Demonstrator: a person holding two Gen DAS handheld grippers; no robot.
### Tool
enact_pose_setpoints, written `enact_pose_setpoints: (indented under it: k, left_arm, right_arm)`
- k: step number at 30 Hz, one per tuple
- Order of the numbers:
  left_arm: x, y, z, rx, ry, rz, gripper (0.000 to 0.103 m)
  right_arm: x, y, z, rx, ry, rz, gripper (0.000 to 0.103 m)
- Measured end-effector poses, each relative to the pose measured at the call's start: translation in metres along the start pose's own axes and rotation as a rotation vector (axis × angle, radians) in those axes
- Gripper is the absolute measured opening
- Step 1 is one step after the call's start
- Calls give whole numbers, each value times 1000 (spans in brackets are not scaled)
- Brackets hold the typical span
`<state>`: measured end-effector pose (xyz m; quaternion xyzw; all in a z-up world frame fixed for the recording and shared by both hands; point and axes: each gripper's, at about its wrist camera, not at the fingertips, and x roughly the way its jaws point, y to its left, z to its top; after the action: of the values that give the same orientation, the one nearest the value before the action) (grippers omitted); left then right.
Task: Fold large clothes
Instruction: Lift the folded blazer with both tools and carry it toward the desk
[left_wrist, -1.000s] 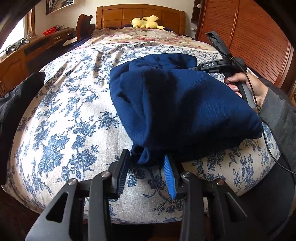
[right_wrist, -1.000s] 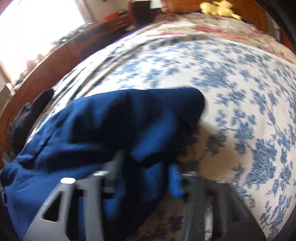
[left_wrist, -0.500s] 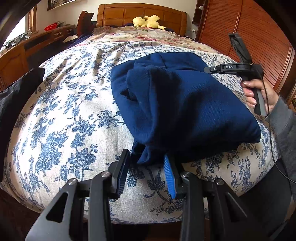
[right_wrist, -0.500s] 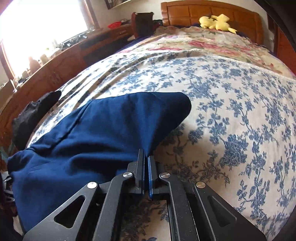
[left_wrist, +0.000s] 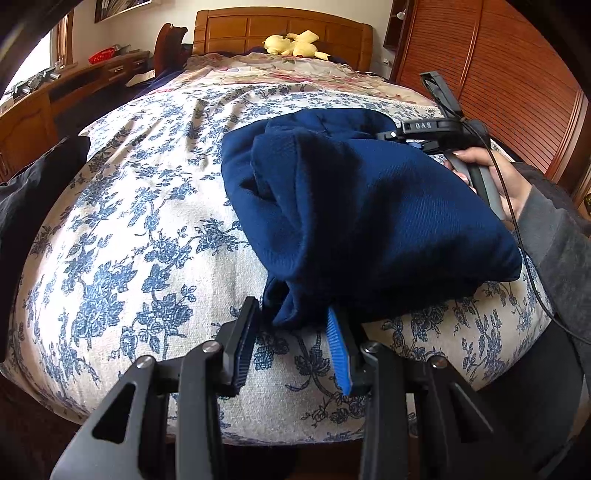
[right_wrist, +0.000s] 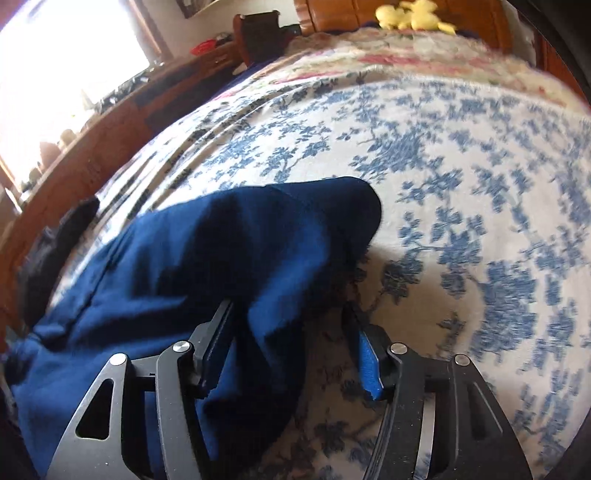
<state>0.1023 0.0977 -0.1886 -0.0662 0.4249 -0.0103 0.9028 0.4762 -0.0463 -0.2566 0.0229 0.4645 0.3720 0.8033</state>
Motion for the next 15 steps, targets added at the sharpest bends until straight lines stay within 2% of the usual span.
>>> enact_pose_setpoints:
  k: [1, 3, 6, 8, 11, 15]
  left_arm:
    - [0, 0, 0, -1, -1, 1, 34]
    - [0, -1, 0, 3, -6, 7, 34]
    - [0, -2, -2, 8, -26, -23, 19]
    - [-1, 0, -4, -1, -39, -51, 10]
    - [-8, 4, -4, -17, -72, -75, 6]
    - [-28, 10, 0, -31, -140, -116, 5]
  right_arm:
    - [2, 0, 1, 10, 4, 41, 60]
    - [4, 7, 1, -10, 14, 101, 50]
    - [1, 29, -4, -123, -5, 86, 17]
    - [-8, 38, -5, -149, -32, 81, 10]
    - [-32, 49, -6, -156, -92, 88, 7]
    - [-74, 81, -12, -173, -233, 44, 6]
